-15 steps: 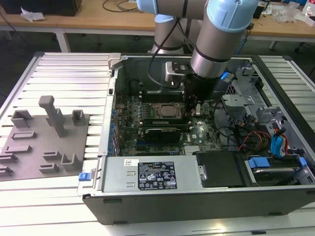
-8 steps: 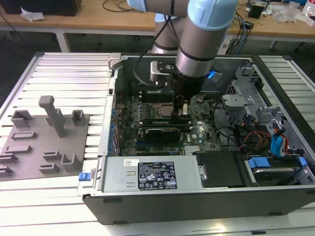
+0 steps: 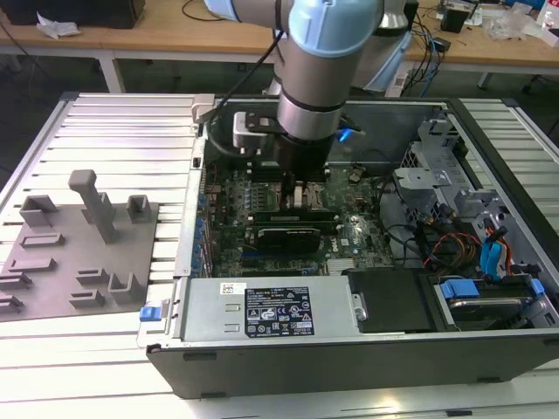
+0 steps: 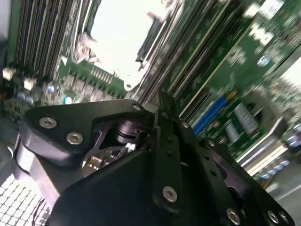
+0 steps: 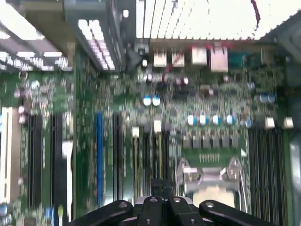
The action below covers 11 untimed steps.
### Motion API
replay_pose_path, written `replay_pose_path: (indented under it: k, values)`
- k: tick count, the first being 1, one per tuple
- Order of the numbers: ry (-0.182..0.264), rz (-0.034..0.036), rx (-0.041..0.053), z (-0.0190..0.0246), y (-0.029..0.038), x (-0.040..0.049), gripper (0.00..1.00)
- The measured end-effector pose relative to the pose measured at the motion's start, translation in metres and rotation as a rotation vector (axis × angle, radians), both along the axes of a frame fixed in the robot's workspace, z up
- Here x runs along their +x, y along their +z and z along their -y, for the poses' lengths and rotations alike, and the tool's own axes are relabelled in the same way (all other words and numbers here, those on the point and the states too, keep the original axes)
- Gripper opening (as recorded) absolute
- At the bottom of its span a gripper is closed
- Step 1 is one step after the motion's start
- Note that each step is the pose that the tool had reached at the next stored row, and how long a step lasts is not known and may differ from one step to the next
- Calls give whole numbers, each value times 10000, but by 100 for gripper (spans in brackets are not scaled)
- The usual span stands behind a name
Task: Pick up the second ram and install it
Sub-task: 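Press down the second ram until it locks into place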
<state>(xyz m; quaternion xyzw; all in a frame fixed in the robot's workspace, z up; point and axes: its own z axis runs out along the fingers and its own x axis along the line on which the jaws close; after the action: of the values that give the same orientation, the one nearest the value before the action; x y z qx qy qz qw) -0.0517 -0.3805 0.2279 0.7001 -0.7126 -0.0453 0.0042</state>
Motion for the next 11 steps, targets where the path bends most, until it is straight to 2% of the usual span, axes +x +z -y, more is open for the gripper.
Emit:
replay_pose_path:
  k: [1, 3, 5, 6, 10, 11]
  values:
    - [-1, -1, -4, 0, -5, -35, 11]
    - [-2, -3, -2, 0, -7, -48, 11]
    - [-1, 2, 7, -1, 44, -38, 11]
    - [-2, 0, 3, 0, 89, 0, 11]
    - [-1, -17, 7, 0, 155, 154, 11]
    - [-1, -19, 8, -3, 205, 190, 11]
